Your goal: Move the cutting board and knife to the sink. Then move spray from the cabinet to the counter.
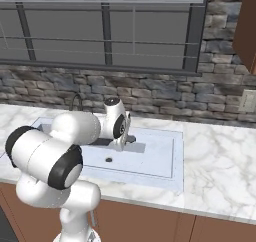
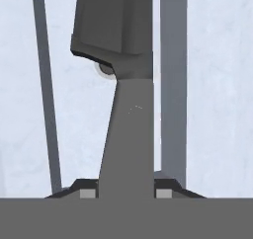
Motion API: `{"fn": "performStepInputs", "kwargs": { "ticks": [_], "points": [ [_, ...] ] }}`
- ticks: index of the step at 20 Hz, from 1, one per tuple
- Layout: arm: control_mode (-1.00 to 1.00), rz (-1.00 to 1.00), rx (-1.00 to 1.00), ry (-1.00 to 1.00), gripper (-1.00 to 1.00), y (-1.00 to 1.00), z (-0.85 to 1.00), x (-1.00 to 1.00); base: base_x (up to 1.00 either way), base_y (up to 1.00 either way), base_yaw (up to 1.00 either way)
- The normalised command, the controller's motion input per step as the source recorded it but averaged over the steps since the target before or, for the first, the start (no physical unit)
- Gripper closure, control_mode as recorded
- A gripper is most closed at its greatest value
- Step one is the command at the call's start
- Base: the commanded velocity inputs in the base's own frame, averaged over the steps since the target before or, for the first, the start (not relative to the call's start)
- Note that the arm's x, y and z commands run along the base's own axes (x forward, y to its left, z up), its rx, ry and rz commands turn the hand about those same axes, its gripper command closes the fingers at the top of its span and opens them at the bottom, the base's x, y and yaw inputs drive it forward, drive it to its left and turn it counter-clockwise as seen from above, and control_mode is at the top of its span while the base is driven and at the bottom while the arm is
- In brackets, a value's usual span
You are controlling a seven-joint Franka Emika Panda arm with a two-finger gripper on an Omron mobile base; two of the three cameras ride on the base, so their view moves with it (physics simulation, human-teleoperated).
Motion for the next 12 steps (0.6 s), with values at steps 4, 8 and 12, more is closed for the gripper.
{"fn": "performStepInputs", "kwargs": {
  "ticks": [4, 8, 12],
  "points": [
    [-1.0, 0.02, 0.0, -0.03, 1.0, 0.01, -0.26, 0.0, 0.0, 0.0, 0.0],
    [-1.0, 0.01, 0.0, -0.07, 1.0, 0.0, -0.28, 0.0, 0.0, 0.0, 0.0],
    [-1.0, 0.01, 0.0, -0.04, 1.0, 0.0, -0.27, 0.0, 0.0, 0.0, 0.0]
  ]
}}
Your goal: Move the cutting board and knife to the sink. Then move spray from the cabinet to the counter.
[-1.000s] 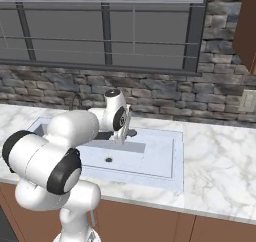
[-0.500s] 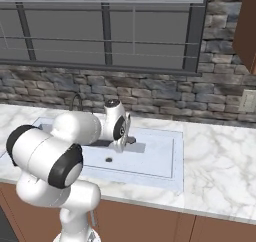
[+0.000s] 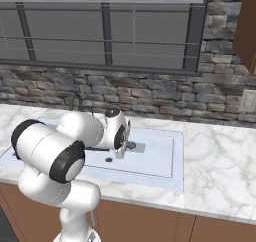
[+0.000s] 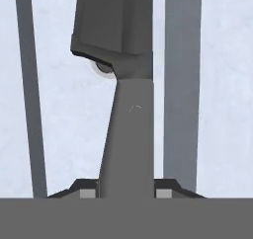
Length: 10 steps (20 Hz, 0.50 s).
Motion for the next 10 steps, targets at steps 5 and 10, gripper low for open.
{"fn": "performStepInputs", "kwargs": {
  "ticks": [5, 10],
  "points": [
    [-1.0, 0.02, 0.0, -0.01, 1.0, 0.0, -0.35, 0.0, 0.0, 0.0, 0.0],
    [-1.0, 0.04, 0.0, 0.0, 1.0, 0.0, -0.34, 0.08, 0.0, 0.0, 0.0]
  ]
}}
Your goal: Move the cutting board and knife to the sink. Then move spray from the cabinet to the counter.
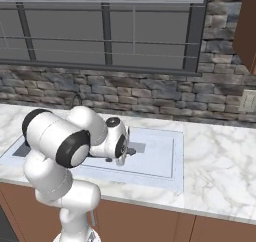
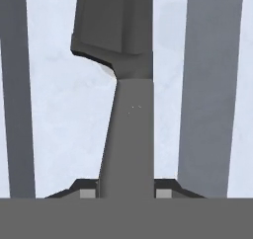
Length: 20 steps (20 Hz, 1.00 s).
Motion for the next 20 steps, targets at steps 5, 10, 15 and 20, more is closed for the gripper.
{"fn": "performStepInputs", "kwargs": {
  "ticks": [5, 10, 15, 20],
  "points": [
    [-1.0, 0.05, 0.0, 0.0, 1.0, 0.0, -0.32, 0.2, 0.0, 0.0, 0.0],
    [-1.0, 0.01, 0.0, 0.0, 1.0, -0.01, -0.18, 0.28, 0.0, 0.0, 0.0],
    [-1.0, 0.0, 0.0, -0.01, 1.0, 0.0, -0.07, 0.31, 0.0, 0.0, 0.0],
    [-1.0, -0.01, 0.0, -0.05, 1.0, 0.0, -0.06, 0.15, 0.0, 0.0, 0.0]
  ]
}}
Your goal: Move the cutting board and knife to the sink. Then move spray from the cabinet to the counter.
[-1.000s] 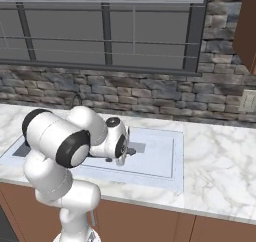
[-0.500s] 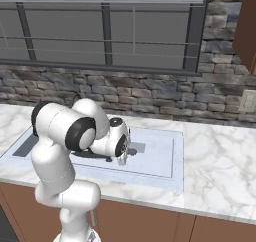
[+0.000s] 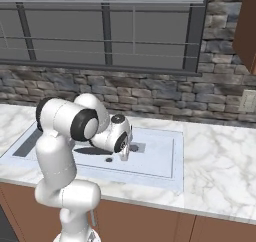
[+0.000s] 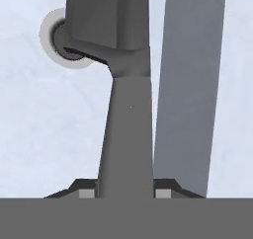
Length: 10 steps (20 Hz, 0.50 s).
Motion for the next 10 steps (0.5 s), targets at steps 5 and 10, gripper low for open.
{"fn": "performStepInputs", "kwargs": {
  "ticks": [5, 10],
  "points": [
    [-1.0, 0.0, 0.0, -0.02, 1.0, 0.0, -0.27, 0.0, 0.0, 0.0, 0.0],
    [-1.0, 0.0, 0.0, -0.03, 1.0, 0.0, -0.49, 0.01, 0.0, 0.0, 0.0]
  ]
}}
